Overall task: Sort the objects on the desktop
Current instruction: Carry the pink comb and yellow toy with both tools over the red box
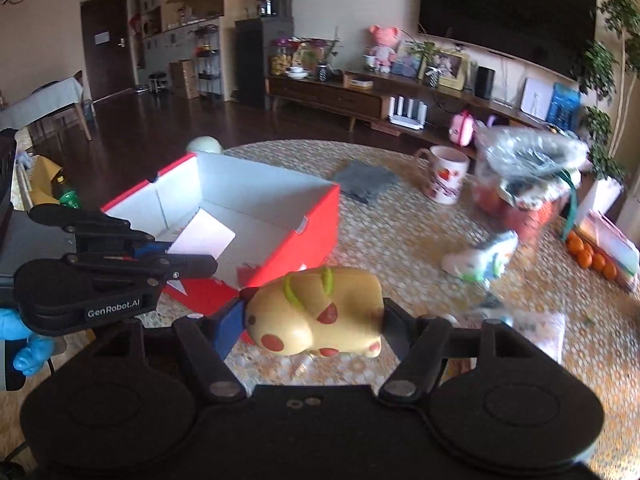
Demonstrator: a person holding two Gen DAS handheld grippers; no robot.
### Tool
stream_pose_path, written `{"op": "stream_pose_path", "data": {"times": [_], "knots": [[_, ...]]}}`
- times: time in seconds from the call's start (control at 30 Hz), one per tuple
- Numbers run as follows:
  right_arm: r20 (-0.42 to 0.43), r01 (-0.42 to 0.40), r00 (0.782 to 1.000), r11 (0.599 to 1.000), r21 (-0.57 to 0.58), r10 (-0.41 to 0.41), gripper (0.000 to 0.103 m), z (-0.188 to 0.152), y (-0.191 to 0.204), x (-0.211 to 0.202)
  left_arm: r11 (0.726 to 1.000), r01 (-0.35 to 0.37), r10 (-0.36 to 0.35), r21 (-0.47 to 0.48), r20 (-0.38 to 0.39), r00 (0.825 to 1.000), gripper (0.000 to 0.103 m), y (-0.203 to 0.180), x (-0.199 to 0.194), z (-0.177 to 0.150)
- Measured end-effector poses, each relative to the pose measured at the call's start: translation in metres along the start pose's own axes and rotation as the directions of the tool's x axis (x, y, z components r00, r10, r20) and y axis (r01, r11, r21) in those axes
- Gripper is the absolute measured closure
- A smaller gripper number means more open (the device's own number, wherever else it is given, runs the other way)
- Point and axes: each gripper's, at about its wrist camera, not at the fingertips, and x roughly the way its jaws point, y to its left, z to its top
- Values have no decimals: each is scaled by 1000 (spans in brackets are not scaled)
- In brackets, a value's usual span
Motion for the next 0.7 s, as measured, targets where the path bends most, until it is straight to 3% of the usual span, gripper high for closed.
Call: {"op": "stream_pose_path", "data": {"times": [0.33, 0.7], "knots": [[23, -57, 998, 994, -94, 59, 32, 46, 37, 41, 996, -89, 89, 1, -33, 996, 94, 63, 7, 11], [2, -67, 998, 992, -107, 68, 32, 74, 61, 102, 993, -117, 115, -9, -123, 986, 94, 123, 51, 38]]}}
